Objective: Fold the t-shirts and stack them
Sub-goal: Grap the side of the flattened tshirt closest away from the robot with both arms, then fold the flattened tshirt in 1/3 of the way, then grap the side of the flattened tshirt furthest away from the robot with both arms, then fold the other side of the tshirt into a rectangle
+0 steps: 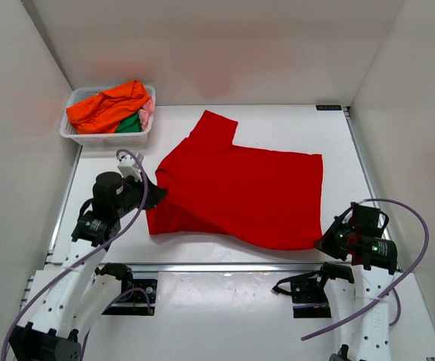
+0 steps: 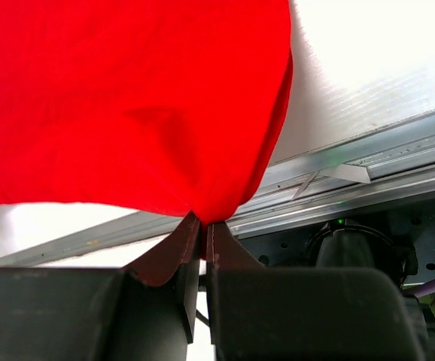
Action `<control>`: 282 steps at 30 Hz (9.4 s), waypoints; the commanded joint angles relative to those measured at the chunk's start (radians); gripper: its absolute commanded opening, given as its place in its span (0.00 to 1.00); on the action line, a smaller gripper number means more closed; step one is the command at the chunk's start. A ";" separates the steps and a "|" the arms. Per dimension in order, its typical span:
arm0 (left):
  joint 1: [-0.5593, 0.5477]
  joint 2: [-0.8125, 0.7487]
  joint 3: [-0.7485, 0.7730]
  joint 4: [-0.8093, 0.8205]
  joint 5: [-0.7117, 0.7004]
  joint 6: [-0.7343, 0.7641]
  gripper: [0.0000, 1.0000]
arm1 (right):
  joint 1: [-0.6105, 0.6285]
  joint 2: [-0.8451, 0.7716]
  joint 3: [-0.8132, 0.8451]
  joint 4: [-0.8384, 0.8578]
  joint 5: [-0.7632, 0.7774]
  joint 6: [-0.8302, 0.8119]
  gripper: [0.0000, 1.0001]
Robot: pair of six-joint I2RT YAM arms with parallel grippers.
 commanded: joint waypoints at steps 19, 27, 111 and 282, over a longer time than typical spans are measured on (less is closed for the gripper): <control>0.015 0.332 0.146 0.221 0.043 0.045 0.00 | -0.015 0.228 -0.045 0.174 0.024 0.030 0.00; 0.018 0.455 0.223 0.247 0.064 0.076 0.00 | -0.075 0.272 -0.067 0.237 -0.002 0.032 0.00; -0.283 0.386 0.034 -0.282 -0.249 -0.186 0.45 | 0.086 1.087 0.235 0.637 0.021 -0.246 0.32; -0.047 0.441 0.139 -0.244 -0.135 0.182 0.00 | -0.001 0.851 0.179 0.727 -0.037 -0.490 0.00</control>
